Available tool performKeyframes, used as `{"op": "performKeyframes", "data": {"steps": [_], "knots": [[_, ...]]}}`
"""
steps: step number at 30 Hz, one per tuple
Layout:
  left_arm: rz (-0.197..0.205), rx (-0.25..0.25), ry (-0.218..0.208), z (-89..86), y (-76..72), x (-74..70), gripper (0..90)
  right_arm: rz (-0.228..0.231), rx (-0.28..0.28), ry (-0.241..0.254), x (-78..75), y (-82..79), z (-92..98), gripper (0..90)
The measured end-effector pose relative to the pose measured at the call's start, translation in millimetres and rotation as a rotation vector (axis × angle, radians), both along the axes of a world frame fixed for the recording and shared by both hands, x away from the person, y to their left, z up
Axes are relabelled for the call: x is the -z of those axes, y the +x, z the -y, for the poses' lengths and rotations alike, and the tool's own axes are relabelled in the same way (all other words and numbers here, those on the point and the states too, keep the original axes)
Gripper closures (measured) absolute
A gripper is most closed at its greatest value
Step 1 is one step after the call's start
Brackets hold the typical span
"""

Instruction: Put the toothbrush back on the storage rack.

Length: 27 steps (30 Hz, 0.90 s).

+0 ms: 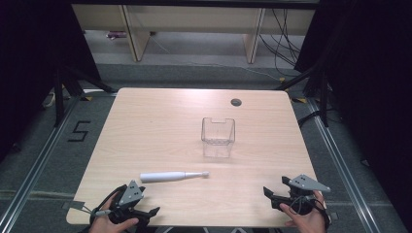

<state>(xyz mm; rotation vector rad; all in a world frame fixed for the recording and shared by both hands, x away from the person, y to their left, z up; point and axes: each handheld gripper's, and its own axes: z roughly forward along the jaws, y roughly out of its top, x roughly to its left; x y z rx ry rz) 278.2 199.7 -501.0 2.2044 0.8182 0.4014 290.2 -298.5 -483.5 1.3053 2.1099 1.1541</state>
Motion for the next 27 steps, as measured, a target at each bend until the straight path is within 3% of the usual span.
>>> {"op": "performKeyframes", "data": {"steps": [15,16,22,27], "knots": [[0.001,0.029,0.006,0.1,2.9,-6.4,14.9,-0.006,-0.023,-0.021,1.4,0.5,-1.4,19.1],[-0.001,0.042,0.029,0.2,5.5,-7.2,14.9,-0.003,-0.026,-0.019,1.6,1.0,-1.3,19.1],[0.011,0.064,0.071,3.9,9.3,-10.9,14.9,-0.002,-0.03,-0.017,2.1,1.2,-1.8,19.1],[0.006,0.064,0.064,5.0,14.5,-15.3,15.0,0.0,-0.033,-0.015,2.3,1.3,-2.0,19.1]]}}
